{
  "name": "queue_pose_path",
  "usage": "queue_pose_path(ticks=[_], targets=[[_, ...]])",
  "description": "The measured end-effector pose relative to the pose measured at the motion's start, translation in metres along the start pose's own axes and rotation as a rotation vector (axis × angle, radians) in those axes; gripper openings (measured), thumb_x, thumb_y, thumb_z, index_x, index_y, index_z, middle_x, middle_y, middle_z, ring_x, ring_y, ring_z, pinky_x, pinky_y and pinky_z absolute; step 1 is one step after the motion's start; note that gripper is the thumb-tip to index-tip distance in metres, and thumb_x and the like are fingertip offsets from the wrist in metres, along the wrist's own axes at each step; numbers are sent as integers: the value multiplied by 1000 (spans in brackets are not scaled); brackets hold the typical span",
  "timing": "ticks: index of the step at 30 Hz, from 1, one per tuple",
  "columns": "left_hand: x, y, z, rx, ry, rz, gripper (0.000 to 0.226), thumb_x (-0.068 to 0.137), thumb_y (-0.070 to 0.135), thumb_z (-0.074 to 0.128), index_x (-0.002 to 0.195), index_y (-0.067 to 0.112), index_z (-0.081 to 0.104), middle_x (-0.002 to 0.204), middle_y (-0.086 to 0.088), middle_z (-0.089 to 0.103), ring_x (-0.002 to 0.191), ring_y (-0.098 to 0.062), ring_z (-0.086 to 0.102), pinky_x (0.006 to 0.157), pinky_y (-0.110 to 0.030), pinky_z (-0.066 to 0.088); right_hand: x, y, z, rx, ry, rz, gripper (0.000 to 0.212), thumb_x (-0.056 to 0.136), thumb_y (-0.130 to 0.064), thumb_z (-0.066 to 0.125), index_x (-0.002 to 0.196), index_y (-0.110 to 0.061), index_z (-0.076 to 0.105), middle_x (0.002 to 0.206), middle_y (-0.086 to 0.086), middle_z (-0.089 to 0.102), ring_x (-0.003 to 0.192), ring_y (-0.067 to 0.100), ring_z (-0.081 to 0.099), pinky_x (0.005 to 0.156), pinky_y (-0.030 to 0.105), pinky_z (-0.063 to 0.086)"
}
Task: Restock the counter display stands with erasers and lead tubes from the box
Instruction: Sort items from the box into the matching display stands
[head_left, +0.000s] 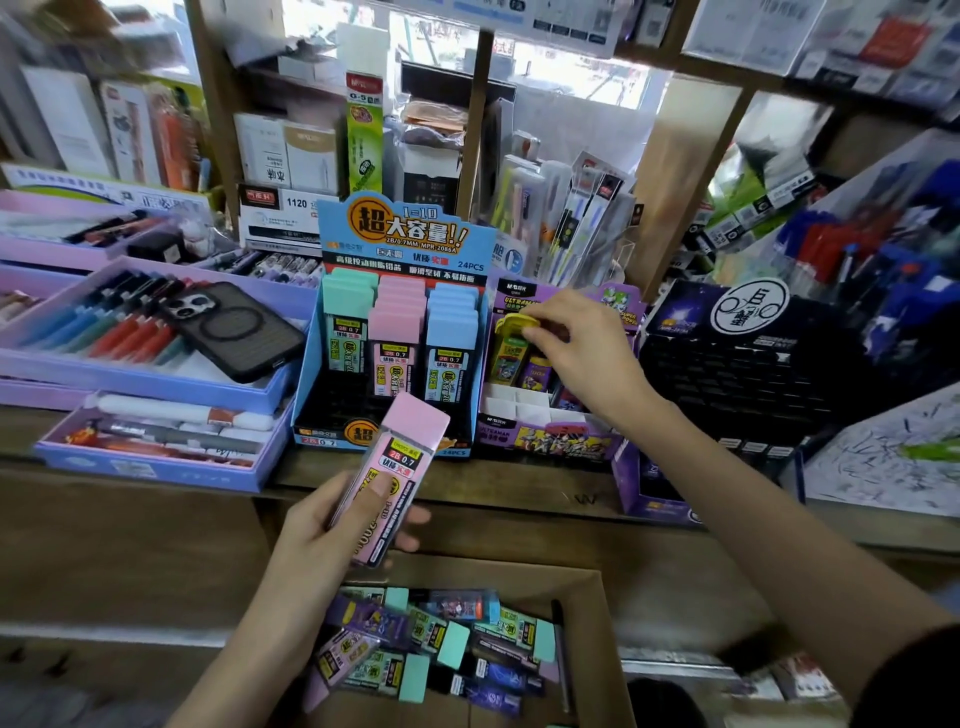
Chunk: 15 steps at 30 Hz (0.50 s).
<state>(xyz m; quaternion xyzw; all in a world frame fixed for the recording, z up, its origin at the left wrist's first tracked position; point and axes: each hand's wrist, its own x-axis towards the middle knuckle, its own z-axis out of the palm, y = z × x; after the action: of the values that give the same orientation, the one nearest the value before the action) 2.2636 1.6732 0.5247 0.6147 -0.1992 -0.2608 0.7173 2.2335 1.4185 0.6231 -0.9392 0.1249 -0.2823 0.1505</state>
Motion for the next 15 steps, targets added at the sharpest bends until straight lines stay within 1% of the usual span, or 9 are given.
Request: queue_pose_path(ticks=[4,8,10,12,15], targets=[[-1,-1,-1,5,-5,8,29,81,43,56,102,27,67,89,-11,74,69,-22,69,52,-22,52,-3,6,13,-109,-3,-29,28,89,-15,62,117,-9,65,102,7,57,100,22,48,85,23,32],[-1,0,-2,9,2,13,27,81,44,55,101,30,68,88,-10,74,69,-22,69,52,-21,53,-2,11,21,-191,26,-34,36,89,-18,62,124,-12,58,105,5,60,104,24,49,89,33,38],[-1,-1,-2,11,10,13,29,81,44,55,100,27,68,88,-10,74,69,-22,69,52,-21,52,-1,12,24,-218,61,-33,35,88,-18,63,121,-12,57,106,6,60,105,25,49,87,36,41],[0,-1,-2,14,11,11,31,80,44,55,102,25,67,87,-10,74,68,-22,69,51,-21,52,0,13,27,-272,80,-53,29,88,-19,63,115,-11,60,105,6,59,104,25,48,84,36,41],[-1,-1,0,12,5,7,32,80,43,54,104,25,65,88,-9,74,69,-22,69,53,-21,52,1,15,28,-318,62,-70,24,90,-20,61,112,-10,61,103,7,58,103,27,47,82,37,41]])
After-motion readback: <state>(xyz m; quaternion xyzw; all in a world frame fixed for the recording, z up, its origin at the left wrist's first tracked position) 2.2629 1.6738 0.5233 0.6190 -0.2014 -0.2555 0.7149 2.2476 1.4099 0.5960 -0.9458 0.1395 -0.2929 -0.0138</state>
